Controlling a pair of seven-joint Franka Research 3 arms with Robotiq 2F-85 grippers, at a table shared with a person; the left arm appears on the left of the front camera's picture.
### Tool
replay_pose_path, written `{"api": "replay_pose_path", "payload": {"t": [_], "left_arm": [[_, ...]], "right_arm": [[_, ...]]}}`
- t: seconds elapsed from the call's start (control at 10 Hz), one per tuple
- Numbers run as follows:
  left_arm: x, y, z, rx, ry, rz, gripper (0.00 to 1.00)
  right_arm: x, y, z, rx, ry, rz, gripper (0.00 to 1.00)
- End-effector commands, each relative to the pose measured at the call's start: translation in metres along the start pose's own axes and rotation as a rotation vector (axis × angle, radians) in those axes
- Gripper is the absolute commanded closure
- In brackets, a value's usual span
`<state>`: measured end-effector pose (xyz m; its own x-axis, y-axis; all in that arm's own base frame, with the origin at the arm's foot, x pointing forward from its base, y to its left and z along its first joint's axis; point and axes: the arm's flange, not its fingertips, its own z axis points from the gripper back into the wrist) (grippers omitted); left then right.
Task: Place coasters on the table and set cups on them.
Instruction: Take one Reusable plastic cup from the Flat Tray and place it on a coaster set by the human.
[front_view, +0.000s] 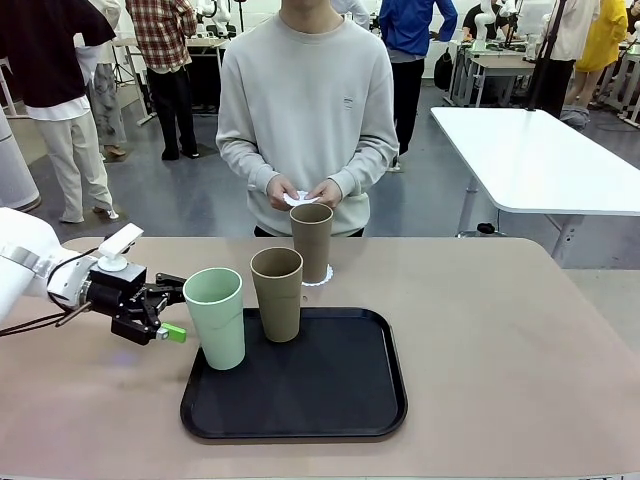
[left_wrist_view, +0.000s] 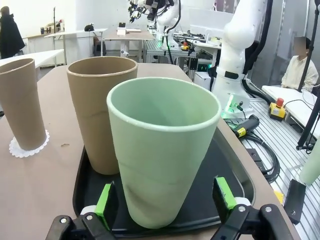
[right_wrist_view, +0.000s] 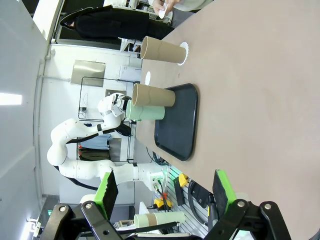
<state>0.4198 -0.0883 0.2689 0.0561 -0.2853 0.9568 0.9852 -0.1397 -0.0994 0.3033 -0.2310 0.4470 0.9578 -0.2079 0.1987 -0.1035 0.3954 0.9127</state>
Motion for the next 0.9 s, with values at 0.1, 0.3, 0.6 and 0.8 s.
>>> {"api": "replay_pose_path", "payload": {"t": [0.1, 0.3, 0.6, 0.8], "left_arm": [[-0.002, 0.005, -0.017, 0.021, -0.009, -0.059, 0.0], [-0.002, 0.005, -0.022, 0.007, -0.01, -0.069, 0.0], [-0.006, 0.005, -0.027, -0.024, -0.007, -0.097, 0.0], [-0.011, 0.004, -0.035, -0.051, -0.005, -0.127, 0.0]], "right_arm": [[-0.001, 0.0, 0.001, -0.001, 0.008, -0.002, 0.0], [-0.001, 0.0, 0.001, -0.001, 0.008, -0.002, 0.0], [-0.001, 0.0, 0.001, -0.001, 0.008, -0.002, 0.0], [-0.001, 0.0, 0.001, -0.001, 0.008, -0.002, 0.0]]}}
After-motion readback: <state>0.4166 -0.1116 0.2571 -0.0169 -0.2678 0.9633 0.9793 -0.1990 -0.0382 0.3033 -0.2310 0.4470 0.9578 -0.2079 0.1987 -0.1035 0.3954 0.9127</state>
